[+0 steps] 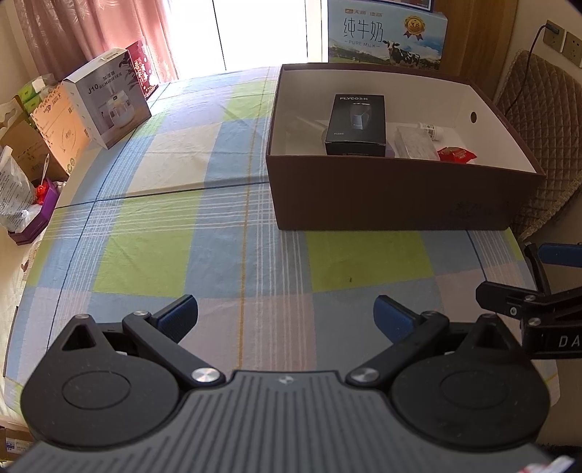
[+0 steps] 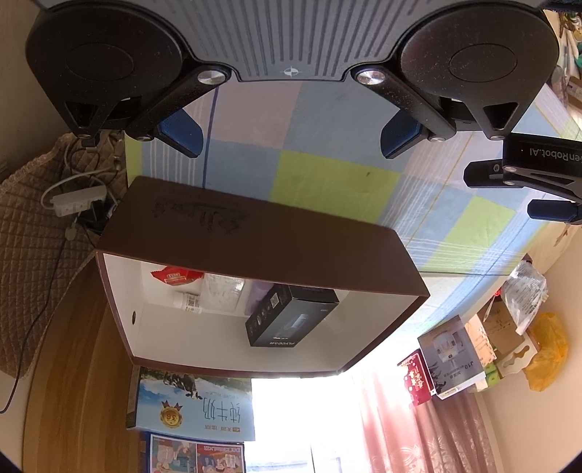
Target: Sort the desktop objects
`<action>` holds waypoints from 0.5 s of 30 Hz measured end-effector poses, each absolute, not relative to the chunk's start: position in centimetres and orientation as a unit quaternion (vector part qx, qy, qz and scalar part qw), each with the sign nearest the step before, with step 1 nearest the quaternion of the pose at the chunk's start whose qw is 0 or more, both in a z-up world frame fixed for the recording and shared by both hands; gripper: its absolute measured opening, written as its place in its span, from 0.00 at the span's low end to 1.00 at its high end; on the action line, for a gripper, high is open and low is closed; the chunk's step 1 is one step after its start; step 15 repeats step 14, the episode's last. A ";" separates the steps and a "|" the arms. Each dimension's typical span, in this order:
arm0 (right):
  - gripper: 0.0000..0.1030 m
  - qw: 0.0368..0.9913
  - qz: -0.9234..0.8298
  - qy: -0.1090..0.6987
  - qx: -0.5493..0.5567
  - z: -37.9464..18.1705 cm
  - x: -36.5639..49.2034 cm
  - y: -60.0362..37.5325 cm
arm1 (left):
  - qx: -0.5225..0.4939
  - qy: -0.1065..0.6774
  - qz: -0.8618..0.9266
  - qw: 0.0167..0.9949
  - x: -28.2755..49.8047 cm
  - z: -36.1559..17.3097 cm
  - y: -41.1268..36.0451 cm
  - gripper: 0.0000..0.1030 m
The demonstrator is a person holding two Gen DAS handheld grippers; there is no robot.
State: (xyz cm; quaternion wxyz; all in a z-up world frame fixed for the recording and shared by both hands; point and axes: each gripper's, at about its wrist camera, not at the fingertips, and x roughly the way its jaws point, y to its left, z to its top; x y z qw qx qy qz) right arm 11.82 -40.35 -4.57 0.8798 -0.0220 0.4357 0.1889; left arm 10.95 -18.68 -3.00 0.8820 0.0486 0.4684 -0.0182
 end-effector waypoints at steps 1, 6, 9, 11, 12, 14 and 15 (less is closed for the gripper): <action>0.98 0.880 0.189 0.436 -0.022 -4.6 11.8 -40.4 | 0.048 0.468 -0.018 0.882 11.0 -3.0 -18.7 0.99; 0.98 0.879 0.191 0.436 -0.023 -4.5 12.0 -40.2 | 0.050 0.468 -0.016 0.882 11.0 -2.9 -18.5 0.99; 0.98 0.878 0.192 0.437 -0.023 -4.6 12.1 -40.0 | 0.050 0.468 -0.016 0.882 11.0 -2.9 -18.5 0.99; 0.98 0.878 0.193 0.437 -0.023 -4.6 12.2 -39.9 | 0.052 0.467 -0.016 0.883 11.1 -3.0 -18.4 0.99; 0.98 0.878 0.193 0.437 -0.023 -4.6 12.2 -39.8 | 0.052 0.467 -0.016 0.883 11.1 -3.0 -18.4 0.99; 0.98 0.878 0.194 0.437 -0.023 -4.6 12.3 -39.7 | 0.052 0.467 -0.015 0.883 11.1 -3.0 -18.5 0.99; 0.98 0.878 0.194 0.437 -0.023 -4.6 12.3 -39.7 | 0.052 0.467 -0.015 0.883 11.1 -3.0 -18.5 0.99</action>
